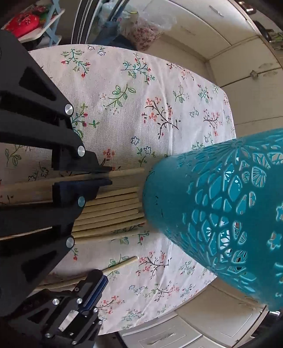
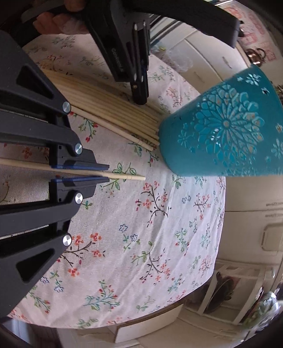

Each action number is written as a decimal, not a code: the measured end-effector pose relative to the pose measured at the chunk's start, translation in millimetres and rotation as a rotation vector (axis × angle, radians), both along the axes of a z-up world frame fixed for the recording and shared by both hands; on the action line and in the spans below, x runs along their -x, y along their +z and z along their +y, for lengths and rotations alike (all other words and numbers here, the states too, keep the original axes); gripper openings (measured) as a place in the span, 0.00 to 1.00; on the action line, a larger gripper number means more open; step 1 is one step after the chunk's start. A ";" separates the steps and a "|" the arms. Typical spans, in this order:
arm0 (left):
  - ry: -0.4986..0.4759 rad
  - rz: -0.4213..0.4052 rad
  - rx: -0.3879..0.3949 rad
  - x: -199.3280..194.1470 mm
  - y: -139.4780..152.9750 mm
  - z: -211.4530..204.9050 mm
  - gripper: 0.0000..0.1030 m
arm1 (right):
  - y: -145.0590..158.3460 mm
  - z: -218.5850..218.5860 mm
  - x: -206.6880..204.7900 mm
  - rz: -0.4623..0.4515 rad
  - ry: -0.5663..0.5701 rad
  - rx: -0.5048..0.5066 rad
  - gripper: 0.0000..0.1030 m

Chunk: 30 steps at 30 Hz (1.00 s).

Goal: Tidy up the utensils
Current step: 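Grasp another wooden stick with the left gripper while the right gripper holds its stick, then lift the stick over the teal basket and release it with the left gripper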

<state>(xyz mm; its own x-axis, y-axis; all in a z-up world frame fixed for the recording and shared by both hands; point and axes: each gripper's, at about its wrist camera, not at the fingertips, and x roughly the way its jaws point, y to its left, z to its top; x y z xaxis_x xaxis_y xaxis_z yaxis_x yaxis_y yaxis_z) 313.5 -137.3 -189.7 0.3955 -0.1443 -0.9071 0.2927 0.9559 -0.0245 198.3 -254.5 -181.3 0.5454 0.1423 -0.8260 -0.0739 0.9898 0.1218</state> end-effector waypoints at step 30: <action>0.119 -0.708 0.503 -45.2 258.0 40.7 0.05 | -12.5 -33.6 17.1 -0.054 -0.119 -0.296 0.06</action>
<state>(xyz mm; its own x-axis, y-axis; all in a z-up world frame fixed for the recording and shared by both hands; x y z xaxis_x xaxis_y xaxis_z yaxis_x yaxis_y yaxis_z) 358.7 -96.5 68.2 0.8794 -0.3835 -0.2823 0.2981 0.9056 -0.3015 181.2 -288.1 -193.9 0.6144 0.3041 -0.7280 0.0266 0.9142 0.4043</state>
